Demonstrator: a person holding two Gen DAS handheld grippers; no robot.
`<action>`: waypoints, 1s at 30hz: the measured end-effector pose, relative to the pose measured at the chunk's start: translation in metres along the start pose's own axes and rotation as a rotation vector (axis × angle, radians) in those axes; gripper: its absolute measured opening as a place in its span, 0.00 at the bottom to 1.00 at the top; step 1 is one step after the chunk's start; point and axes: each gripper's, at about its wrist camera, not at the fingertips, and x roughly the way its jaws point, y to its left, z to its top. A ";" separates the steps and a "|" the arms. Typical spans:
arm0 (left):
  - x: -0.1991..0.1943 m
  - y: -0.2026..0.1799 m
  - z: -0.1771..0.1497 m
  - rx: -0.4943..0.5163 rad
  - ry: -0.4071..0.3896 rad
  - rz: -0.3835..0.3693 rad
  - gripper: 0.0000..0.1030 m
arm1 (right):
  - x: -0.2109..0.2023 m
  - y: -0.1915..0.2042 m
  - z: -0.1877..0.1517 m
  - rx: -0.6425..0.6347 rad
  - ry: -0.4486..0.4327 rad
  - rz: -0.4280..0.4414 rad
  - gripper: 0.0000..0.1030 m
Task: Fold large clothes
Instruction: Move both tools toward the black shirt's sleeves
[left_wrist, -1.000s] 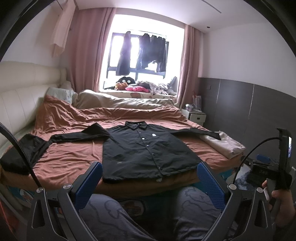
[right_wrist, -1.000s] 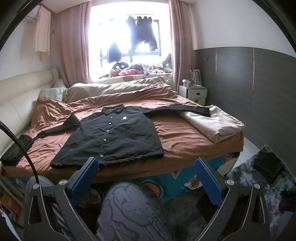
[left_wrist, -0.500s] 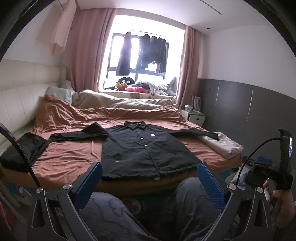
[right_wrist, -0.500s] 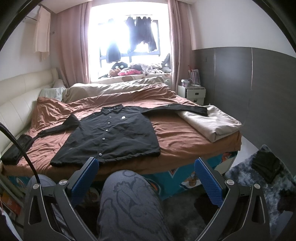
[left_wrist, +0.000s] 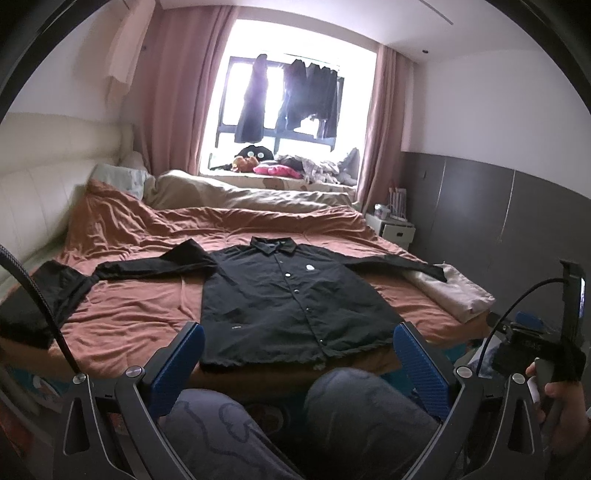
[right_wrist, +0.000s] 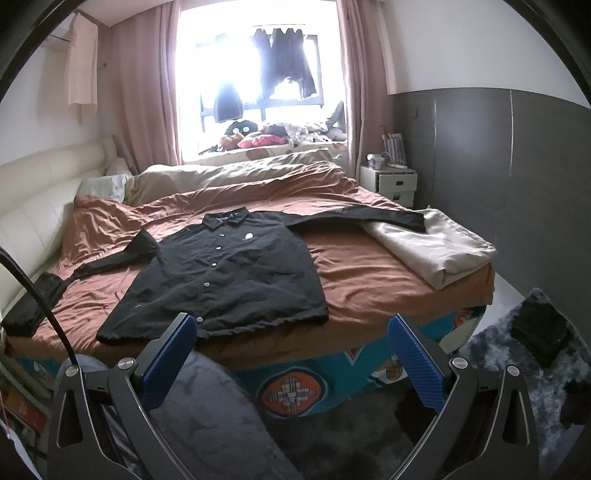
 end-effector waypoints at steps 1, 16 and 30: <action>0.008 0.002 0.002 0.000 0.008 0.003 1.00 | 0.006 0.002 0.003 0.000 0.003 0.003 1.00; 0.092 0.059 0.029 -0.069 0.081 0.028 0.99 | 0.105 0.038 0.055 -0.023 0.044 0.103 1.00; 0.157 0.149 0.059 -0.149 0.122 0.170 0.99 | 0.216 0.084 0.099 -0.019 0.099 0.232 1.00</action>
